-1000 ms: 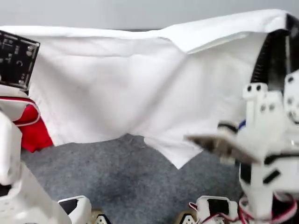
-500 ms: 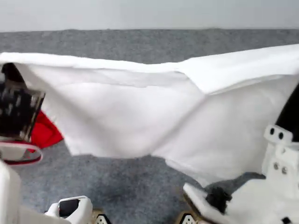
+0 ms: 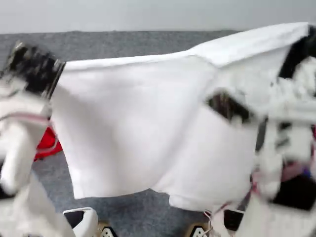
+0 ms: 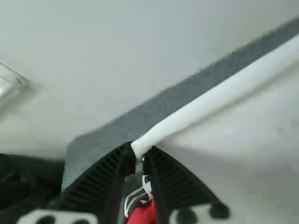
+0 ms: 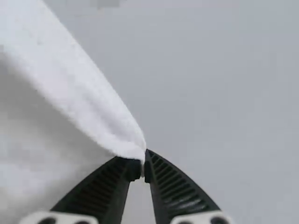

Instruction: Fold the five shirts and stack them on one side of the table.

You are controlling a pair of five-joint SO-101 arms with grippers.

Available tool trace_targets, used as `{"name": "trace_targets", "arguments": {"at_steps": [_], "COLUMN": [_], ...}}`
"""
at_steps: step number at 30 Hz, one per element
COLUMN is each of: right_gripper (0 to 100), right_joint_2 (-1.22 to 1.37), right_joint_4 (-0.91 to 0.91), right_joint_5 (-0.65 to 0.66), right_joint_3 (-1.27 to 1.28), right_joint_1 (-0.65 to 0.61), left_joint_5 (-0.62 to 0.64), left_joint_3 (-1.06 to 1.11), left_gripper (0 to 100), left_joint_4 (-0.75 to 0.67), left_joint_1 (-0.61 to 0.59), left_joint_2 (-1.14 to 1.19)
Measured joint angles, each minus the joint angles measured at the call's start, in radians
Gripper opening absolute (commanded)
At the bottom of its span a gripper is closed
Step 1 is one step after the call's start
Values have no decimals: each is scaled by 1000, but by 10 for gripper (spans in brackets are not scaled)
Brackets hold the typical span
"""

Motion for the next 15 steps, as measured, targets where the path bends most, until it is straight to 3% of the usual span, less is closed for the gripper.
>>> {"name": "trace_targets", "arguments": {"at_steps": [4,9,12,15], "right_gripper": [10,10,10,10], "right_joint_2": [106,239,319,381], "right_joint_4": [-18,-193,-318,-381], "right_joint_5": [17,17,17,18], "right_joint_3": [121,229,273,290], "right_joint_1": [-40,-94,-115,-140], "left_joint_5": [-52,-61,-61,-61], "left_joint_3": [342,692,747,756], "left_gripper": [13,13,13,13], "left_joint_4": [-209,-597,-766,-816], "left_joint_1": [0,2,17,35], "left_joint_2": [3,48,133,210]}}
